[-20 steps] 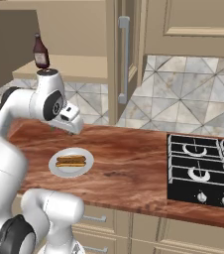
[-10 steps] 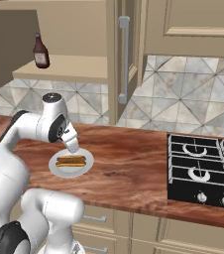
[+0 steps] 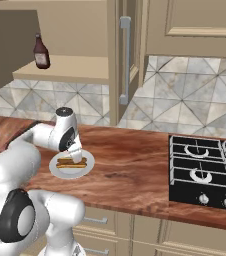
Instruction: Move the hot dog bun to the plate on the dining table and place the condiment next to that plate. Then navigate to the fridge and take the sausage and place it on the plate as well.
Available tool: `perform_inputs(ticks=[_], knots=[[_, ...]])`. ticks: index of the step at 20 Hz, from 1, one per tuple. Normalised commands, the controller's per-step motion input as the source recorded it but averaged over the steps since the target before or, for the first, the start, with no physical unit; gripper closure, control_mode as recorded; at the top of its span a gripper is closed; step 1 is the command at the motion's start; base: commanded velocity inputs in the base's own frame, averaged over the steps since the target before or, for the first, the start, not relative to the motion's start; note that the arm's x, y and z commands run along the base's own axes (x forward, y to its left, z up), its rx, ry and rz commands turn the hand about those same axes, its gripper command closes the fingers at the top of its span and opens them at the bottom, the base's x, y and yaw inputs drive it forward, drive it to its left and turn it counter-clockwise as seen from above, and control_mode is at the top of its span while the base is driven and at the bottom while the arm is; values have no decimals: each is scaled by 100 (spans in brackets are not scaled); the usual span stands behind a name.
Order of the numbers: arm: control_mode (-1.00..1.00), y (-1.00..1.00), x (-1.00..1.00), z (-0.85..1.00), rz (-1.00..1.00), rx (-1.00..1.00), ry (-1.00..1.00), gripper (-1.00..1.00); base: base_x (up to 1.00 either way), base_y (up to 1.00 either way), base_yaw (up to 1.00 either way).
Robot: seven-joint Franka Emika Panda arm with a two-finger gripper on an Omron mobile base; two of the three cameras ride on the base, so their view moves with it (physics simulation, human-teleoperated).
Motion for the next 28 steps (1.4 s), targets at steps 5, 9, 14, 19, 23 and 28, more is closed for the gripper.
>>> perform_inputs(ticks=[5,9,14,19,23,28], knots=[[-100,0,7,-56,-11,8,13,-100,0,0,0],[-100,0,14,-57,-11,6,15,-100,0,0,0],[-100,1,14,-42,-10,3,6,-100,0,0,0],[-100,10,19,-29,-6,0,0,-100,0,0,0],[-100,11,15,-29,-5,0,0,-100,0,0,0],[-100,13,8,-37,-5,0,0,-100,0,0,0]])
